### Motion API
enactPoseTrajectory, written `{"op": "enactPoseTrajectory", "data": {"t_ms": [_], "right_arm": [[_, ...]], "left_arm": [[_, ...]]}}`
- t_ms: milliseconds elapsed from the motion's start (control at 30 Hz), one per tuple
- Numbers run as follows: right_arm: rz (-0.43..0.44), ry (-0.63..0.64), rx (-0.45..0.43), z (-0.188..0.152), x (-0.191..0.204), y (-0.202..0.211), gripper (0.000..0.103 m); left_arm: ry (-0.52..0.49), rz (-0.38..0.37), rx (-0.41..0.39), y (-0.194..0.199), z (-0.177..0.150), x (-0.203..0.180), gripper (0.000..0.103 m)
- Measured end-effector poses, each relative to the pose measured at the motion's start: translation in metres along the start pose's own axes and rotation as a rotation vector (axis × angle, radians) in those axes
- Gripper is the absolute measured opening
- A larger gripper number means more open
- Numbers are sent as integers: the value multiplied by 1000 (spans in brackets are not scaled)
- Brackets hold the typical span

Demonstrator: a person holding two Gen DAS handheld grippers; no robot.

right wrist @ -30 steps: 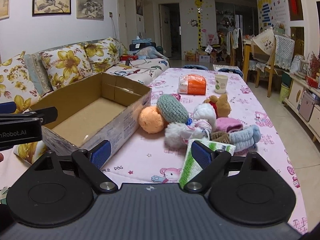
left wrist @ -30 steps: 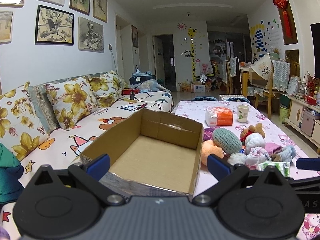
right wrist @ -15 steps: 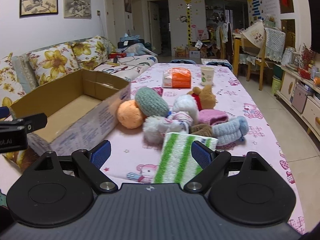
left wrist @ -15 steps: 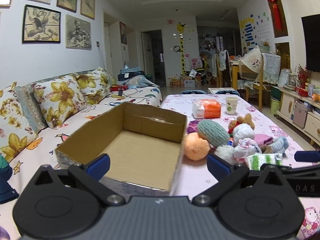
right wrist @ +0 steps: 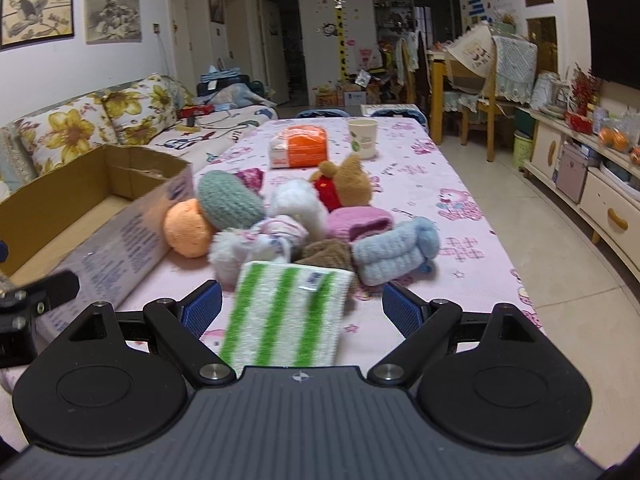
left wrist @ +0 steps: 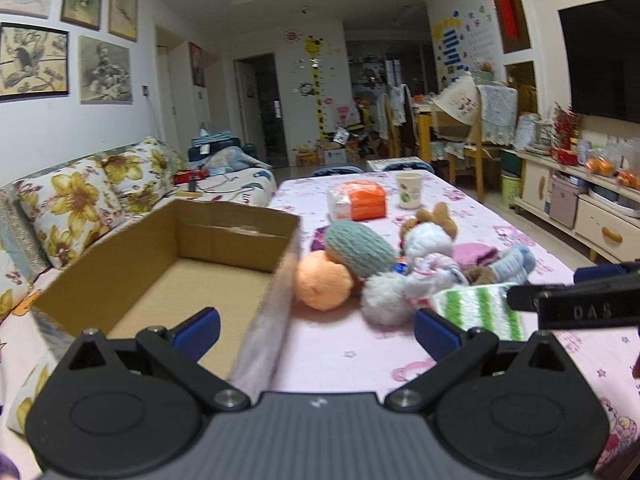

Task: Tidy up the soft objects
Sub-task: 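Move the left tool to the striped scrub pad and grasp it, then grasp the brown knit mitten with the right tool while the left tool holds the pad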

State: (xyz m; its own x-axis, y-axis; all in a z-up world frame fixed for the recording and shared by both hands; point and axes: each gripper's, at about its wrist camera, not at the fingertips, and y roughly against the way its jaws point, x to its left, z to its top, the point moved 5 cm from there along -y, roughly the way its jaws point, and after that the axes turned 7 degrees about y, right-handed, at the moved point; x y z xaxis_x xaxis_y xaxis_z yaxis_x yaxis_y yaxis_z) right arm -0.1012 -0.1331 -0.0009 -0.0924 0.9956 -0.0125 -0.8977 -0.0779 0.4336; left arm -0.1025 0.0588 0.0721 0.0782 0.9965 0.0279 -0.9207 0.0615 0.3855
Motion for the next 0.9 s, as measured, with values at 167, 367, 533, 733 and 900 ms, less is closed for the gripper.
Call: {"op": "enactPoseTrajectory", "data": {"t_ms": [167,367,533,733,900], "right_arm": [[-22,-41,16,1,-6,-1,103],[-48,-98,35,-1,-15,-4,103],[-77,-128,50,-5,-16,-3,103],[-49,-169,81,-7,-9,-7,103],[-30,-145,96,-8,8,-4,103]], "left_arm": [[-28,-54,25,-9,-8,-23,102],[-60,-164,69,-21,-18,-57,102],[-28,-246,135,-38,-27,-75,102],[-17,-316,189,-56,-37,-100,102],[11,-326,245,-75,-42,-112,102]]}}
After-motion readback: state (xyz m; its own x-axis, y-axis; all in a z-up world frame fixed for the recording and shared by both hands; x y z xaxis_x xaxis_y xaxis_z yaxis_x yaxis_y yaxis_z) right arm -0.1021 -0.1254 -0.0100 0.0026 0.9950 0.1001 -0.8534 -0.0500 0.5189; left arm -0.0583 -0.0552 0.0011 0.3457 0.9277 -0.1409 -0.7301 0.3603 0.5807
